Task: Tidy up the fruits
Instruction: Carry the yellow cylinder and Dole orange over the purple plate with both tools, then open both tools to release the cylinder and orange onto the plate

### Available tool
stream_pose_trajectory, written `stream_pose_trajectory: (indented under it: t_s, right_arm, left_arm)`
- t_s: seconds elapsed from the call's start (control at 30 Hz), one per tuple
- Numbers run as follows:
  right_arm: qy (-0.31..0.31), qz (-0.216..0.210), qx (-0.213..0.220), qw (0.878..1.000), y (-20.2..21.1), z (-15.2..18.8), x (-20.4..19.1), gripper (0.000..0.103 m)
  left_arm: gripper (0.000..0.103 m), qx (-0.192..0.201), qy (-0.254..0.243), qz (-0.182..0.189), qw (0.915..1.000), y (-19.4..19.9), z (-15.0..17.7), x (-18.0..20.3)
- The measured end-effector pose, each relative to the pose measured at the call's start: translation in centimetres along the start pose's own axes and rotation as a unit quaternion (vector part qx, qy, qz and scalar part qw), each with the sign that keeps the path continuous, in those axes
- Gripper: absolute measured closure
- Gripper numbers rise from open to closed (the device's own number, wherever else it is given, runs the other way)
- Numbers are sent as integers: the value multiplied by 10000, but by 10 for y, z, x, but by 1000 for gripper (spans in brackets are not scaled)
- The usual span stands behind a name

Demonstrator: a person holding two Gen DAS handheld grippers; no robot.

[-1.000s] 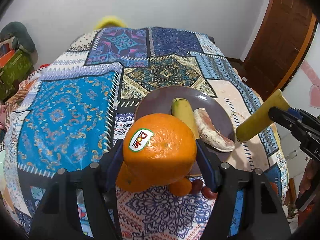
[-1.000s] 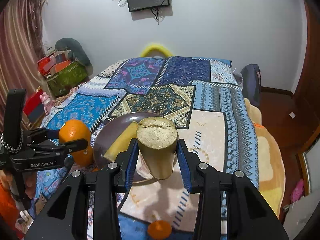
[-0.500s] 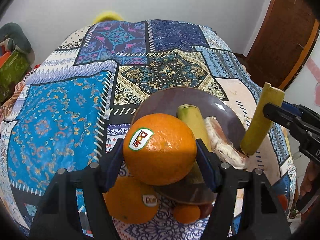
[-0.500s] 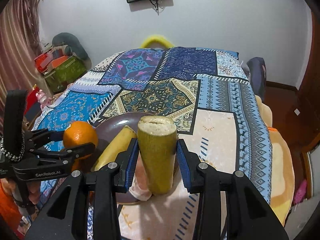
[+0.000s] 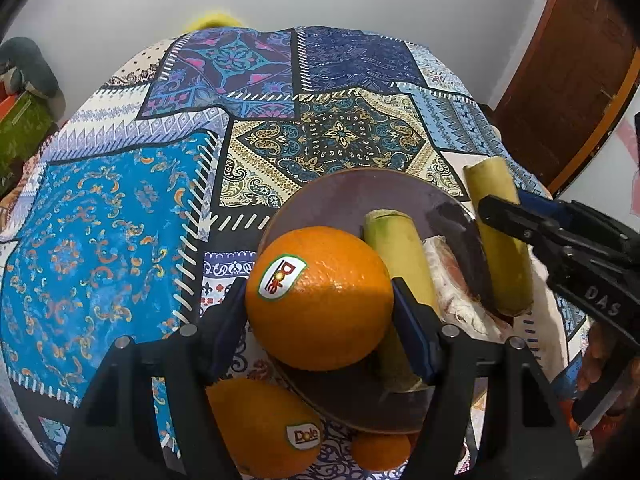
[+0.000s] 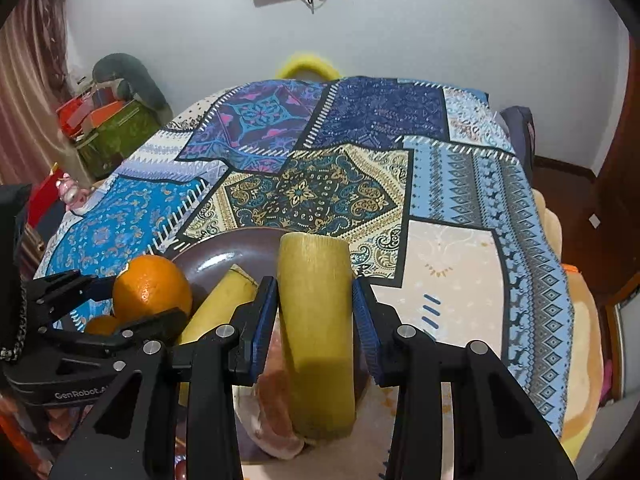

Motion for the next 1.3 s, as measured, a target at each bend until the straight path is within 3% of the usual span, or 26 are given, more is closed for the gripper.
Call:
stream_pose_trajectory:
  t_s: [0.37,0.53,0.77,1.07,1.3]
  right_arm:
    - [-30,-32,-373,9993,-11,9,0,71]
    - [19,-29,-285,9996,10,13,-7,71]
    - [177,114,-55,9998,53,21,-19,64]
    - [374,239,141,9989,105,46,-36,63]
    - [267,169,206,9993,127,75,-42,63]
  left_arm:
    - [33,18,8,-4,10000,7,5,4]
    - [24,324,-9,-187,9993,30,6,5]
    - [24,566,-31,-204,9982,71,19,-2]
    - [23,869,-184,-399,9952,132,50,-15]
    - [20,852,-290,-570,9943,152,81,-28]
Point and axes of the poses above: each gripper's, at about its wrist camera, not at the fingertips, and y roughly against the way its jaws point, x to its right, z to its underside, the point moved 1 cm from there along -y, roughly the way its jaws point, and after that the axes turned 9 degrees about -z, right-handed, at the moved point
